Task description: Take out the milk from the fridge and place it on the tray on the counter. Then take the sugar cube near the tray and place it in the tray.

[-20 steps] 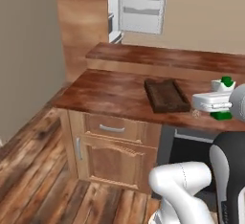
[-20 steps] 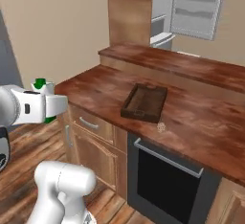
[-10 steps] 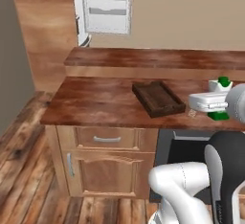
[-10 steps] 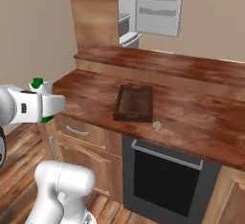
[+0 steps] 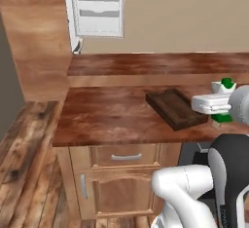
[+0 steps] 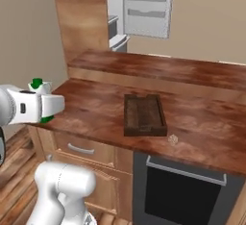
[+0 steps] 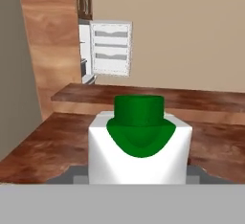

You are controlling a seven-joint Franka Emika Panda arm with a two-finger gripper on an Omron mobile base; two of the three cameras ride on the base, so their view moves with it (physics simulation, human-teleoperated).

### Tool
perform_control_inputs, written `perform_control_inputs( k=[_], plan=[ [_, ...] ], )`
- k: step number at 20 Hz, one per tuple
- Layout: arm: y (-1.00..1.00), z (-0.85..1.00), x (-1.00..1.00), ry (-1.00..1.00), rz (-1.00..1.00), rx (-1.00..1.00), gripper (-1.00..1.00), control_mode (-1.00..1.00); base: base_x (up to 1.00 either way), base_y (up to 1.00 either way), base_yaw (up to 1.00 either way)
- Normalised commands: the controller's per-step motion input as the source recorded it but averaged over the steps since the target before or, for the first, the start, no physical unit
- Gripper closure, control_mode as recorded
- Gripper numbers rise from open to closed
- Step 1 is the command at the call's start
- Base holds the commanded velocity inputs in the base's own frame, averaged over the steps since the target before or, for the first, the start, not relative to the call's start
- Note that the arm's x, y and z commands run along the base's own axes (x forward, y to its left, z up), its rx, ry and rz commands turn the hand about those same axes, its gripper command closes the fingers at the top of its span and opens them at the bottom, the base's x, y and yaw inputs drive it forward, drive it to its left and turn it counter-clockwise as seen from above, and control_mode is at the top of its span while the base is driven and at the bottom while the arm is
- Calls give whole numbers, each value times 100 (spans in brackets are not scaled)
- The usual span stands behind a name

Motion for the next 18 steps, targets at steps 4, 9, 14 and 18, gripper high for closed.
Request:
perform_control_inputs(
  k=[4,9,14,18],
  plan=[
    [0,0,0,0,0,0,100,100,6,-33,-15],
    [0,0,0,0,0,0,100,100,18,-9,-14],
    [0,0,0,0,0,0,100,100,63,1,-21],
    [0,0,0,0,0,0,100,100,82,-18,-18]
  ],
)
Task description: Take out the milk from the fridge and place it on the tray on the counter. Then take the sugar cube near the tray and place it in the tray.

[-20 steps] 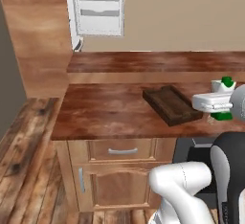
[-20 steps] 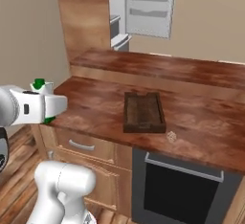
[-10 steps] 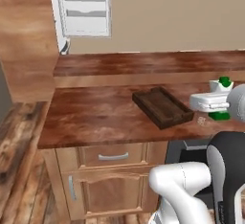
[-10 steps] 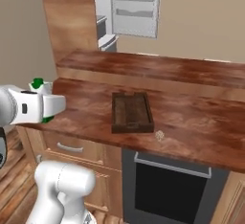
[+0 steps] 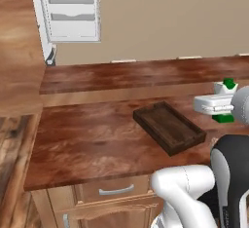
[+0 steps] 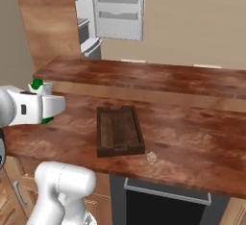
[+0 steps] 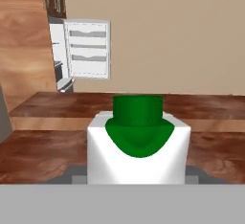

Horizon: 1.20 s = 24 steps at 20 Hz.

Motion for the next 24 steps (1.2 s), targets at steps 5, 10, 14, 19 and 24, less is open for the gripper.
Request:
perform_control_inputs(
  k=[5,10,14,19,24],
  plan=[
    [0,0,0,0,0,0,100,100,63,-14,-10],
    [0,0,0,0,0,0,100,100,68,0,0],
    [0,0,0,0,0,0,100,100,18,0,-14],
    [0,0,0,0,0,0,100,100,-17,7,-15],
    [0,0,0,0,0,0,100,100,-4,3,-4]
  ],
)
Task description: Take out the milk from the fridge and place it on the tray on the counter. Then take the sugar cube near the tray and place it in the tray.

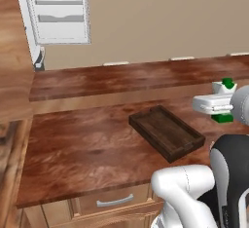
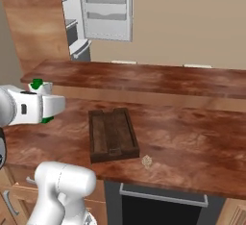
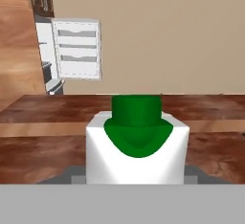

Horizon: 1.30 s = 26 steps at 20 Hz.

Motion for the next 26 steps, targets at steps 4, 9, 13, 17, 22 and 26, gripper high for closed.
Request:
perform_control_inputs(
  k=[4,9,13,17,22,26],
  plan=[
    [-2,0,-19,0,0,2,100,-100,-5,0,0],
    [-4,-33,-13,9,5,0,100,-100,0,0,0],
    [-27,-60,38,3,38,0,100,-100,0,0,0],
    [-51,-65,73,2,53,3,100,-100,0,0,0],
    [-14,-75,95,0,53,16,100,-100,0,0,0],
    [10,-61,100,1,35,28,100,-100,0,0,0]
  ],
)
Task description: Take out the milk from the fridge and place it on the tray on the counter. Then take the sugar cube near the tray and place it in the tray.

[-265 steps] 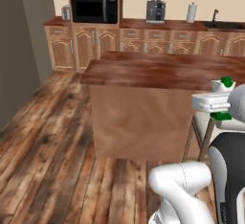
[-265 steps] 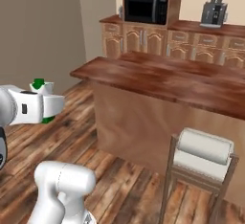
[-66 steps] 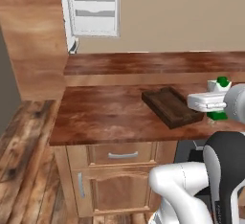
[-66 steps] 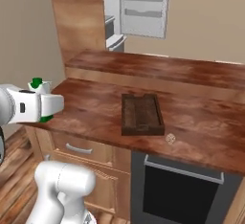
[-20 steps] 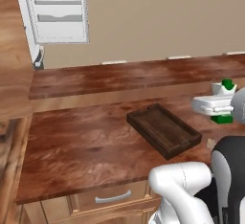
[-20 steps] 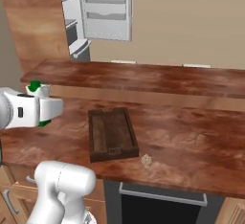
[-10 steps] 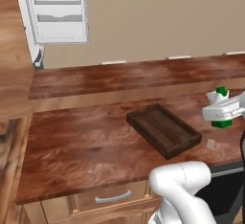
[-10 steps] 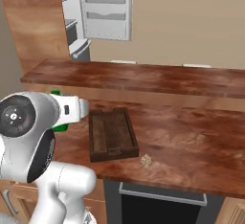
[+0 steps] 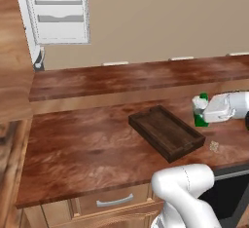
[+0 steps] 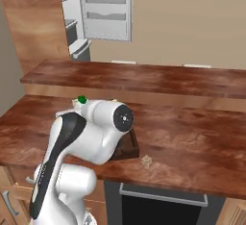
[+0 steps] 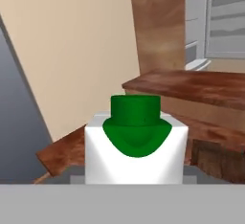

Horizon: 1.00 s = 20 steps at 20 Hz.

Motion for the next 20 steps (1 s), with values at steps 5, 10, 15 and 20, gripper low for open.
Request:
perform_control_inputs(
  k=[5,10,15,20],
  plan=[
    [32,-67,100,6,13,14,100,-100,0,0,0],
    [8,-44,90,9,1,-1,100,-100,0,0,0],
    [0,-8,57,-1,0,-1,100,-100,0,0,0],
    [0,-7,25,-14,2,0,100,-100,0,0,0]
  ],
)
